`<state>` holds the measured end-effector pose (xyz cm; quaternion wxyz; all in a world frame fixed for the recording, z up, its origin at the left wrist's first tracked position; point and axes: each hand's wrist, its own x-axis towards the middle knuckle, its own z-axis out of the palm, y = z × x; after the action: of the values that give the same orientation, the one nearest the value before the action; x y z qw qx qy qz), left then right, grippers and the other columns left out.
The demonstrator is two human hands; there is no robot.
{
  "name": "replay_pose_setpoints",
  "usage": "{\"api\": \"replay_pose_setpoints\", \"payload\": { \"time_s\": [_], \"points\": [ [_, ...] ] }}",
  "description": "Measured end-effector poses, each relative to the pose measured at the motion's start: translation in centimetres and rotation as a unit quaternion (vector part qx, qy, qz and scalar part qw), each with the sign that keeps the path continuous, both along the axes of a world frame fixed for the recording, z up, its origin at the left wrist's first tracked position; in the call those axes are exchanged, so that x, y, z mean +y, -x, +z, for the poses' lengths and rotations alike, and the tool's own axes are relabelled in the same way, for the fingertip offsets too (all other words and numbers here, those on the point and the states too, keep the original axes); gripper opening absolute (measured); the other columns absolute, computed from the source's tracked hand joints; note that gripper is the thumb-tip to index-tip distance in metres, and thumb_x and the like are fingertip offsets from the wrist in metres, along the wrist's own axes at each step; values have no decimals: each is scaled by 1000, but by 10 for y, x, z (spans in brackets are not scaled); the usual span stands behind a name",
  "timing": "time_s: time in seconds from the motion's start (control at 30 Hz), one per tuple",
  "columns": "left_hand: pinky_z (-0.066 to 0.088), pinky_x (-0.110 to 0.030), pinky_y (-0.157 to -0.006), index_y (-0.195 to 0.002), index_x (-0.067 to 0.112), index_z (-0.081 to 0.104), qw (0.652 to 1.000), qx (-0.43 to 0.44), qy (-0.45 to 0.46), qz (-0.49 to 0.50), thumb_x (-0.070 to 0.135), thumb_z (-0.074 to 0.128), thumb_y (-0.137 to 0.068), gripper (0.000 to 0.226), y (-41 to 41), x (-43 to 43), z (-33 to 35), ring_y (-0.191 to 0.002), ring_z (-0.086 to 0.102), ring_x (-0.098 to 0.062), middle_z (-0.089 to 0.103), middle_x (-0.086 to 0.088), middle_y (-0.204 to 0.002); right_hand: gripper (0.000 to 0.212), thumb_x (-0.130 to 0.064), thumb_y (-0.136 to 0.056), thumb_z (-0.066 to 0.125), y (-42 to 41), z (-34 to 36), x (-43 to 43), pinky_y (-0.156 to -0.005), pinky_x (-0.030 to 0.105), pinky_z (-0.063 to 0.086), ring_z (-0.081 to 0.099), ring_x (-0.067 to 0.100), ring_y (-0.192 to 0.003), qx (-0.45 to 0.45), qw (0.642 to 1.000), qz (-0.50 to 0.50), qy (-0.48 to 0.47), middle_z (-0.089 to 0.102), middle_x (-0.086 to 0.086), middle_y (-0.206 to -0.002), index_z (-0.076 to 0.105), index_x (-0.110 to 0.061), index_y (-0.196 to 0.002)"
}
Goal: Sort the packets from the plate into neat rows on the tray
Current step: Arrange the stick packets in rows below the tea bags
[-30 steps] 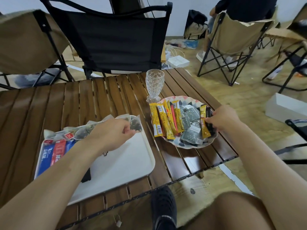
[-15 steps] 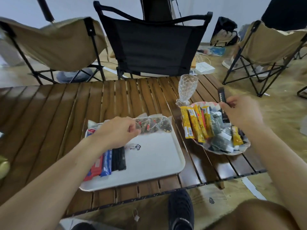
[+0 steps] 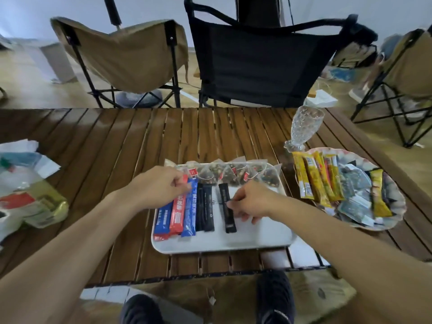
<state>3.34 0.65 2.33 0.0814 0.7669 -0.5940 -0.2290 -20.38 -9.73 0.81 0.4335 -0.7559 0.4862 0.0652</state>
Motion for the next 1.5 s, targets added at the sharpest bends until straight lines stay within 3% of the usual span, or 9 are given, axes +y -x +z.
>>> {"api": "replay_pose_setpoints", "payload": {
  "time_s": [0.23,0.43,0.67,0.8,0.93,1.07,1.17,1.3,1.5],
  "points": [
    [63,-29,-74,-93,30,62,1000,13,-5,9,59,61,-97,30,-11,3,-6,-90,73,-5,73,14,-98,28,-29,-101,65,-18,-4,0,-53,26,51,65,16,-65,-5,1000,-2,10,76,8,-81,74,-3,-103],
    [58,-23,-67,-90,30,61,1000,14,-15,-1,58,62,-97,29,-5,0,-5,-88,75,-6,74,14,-96,28,-31,-99,67,-26,-12,3,-48,24,47,64,13,-58,4,999,17,37,74,2,-72,73,-9,-83],
    [63,-28,-77,-92,29,62,1000,0,-27,-11,60,61,-97,31,-2,-3,-7,-90,75,-8,76,12,-101,26,-35,-97,70,-22,-6,2,-52,24,50,66,12,-59,18,999,38,9,75,0,-76,72,-10,-89],
    [63,-29,-81,-92,29,61,999,4,-36,-11,59,62,-97,30,-2,-2,-8,-93,76,-9,76,13,-102,32,-40,-97,68,-22,-10,2,-52,25,49,64,12,-56,23,998,42,42,74,-1,-71,72,-12,-81],
    [62,-29,-81,-92,29,61,999,4,-41,-11,59,61,-97,31,-2,-2,-7,-93,76,-10,76,13,-102,41,-44,-99,62,-24,-12,3,-53,26,50,64,11,-53,27,997,47,58,77,1,-72,74,-11,-78],
    [62,-27,-77,-94,28,62,999,-1,-32,-2,59,61,-97,31,1,-5,-4,-90,76,-9,75,12,-99,42,-44,-102,57,-18,-1,0,-51,24,52,67,10,-56,23,996,41,74,78,2,-78,75,-8,-89],
    [58,-26,-72,-92,27,63,1000,-5,-10,5,58,61,-98,32,12,-12,2,-86,75,-10,74,12,-92,29,-40,-103,59,-3,13,-10,-50,22,51,68,9,-58,0,996,23,84,76,-1,-78,71,-15,-94],
    [54,-32,-67,-85,25,65,999,-22,33,-17,55,60,-101,35,39,-26,10,-78,68,-7,71,10,-83,26,-42,-101,61,37,33,-27,-49,20,53,70,6,-59,-14,993,-17,117,76,-4,-76,73,-20,-93],
    [51,-35,-64,-81,25,64,996,-44,52,-61,55,57,-102,37,86,-55,15,-74,63,-13,66,8,-78,31,-33,-100,63,129,48,-71,-40,19,45,65,11,-50,-6,972,-152,180,76,3,-68,72,-9,-82]
  ]
}}
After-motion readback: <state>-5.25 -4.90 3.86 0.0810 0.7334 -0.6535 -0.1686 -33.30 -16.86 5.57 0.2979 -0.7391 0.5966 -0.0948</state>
